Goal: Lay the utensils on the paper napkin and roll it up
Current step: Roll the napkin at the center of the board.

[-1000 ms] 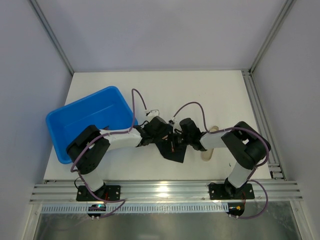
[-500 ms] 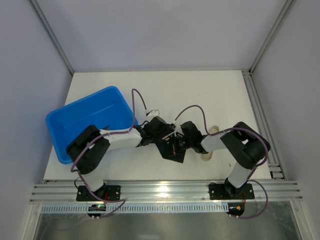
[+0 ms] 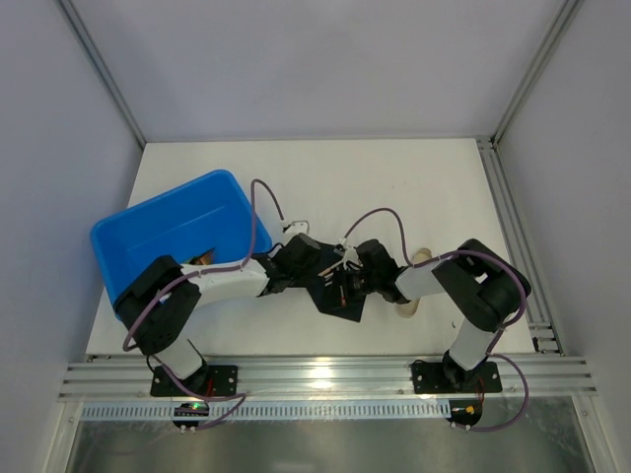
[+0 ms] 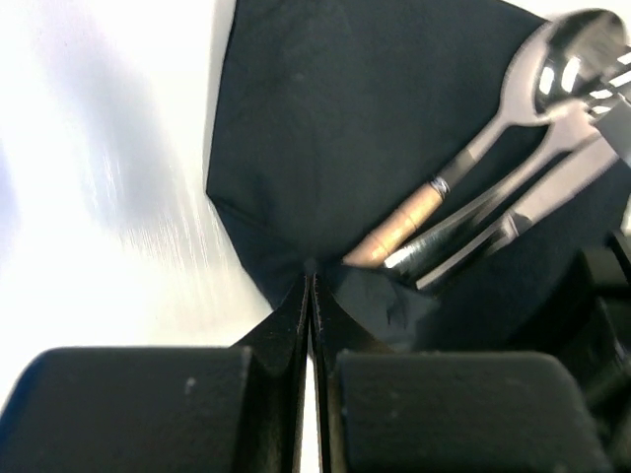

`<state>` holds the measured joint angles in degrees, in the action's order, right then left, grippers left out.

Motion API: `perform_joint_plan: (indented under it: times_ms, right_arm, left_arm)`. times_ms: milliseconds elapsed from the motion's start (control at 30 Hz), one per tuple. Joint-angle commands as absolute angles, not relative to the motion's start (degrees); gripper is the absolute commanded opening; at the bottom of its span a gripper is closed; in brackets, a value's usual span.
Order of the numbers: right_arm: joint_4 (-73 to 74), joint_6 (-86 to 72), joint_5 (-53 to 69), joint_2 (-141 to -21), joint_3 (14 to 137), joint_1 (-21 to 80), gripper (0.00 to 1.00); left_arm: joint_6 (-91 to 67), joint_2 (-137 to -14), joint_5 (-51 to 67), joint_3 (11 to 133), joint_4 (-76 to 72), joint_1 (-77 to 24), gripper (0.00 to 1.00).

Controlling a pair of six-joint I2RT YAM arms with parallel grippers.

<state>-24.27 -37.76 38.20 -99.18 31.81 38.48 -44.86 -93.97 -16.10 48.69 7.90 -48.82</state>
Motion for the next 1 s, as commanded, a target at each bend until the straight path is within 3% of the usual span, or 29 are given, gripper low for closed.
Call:
perform_joint_plan:
  times_ms: [0,633,967]
  right_arm:
    - [-25.2,-37.3,36.2,-100.0,31.6,38.8,0.04]
    - [-25.4,-37.5,35.9,-99.9,31.4,38.8,0.04]
    - [-24.5,-37.7,35.8,-98.7,31.9,38.9,0.04]
  left_arm:
    - [-42.0,-89.0,-13.2,46.6,4.6,-49.0,0.00]
    - [-40.4,-88.3,-8.0,40.3,-4.7,-53.2,0.00]
    - [-42.3,-91.8,-10.5,40.6,-2.0,-53.5,0.00]
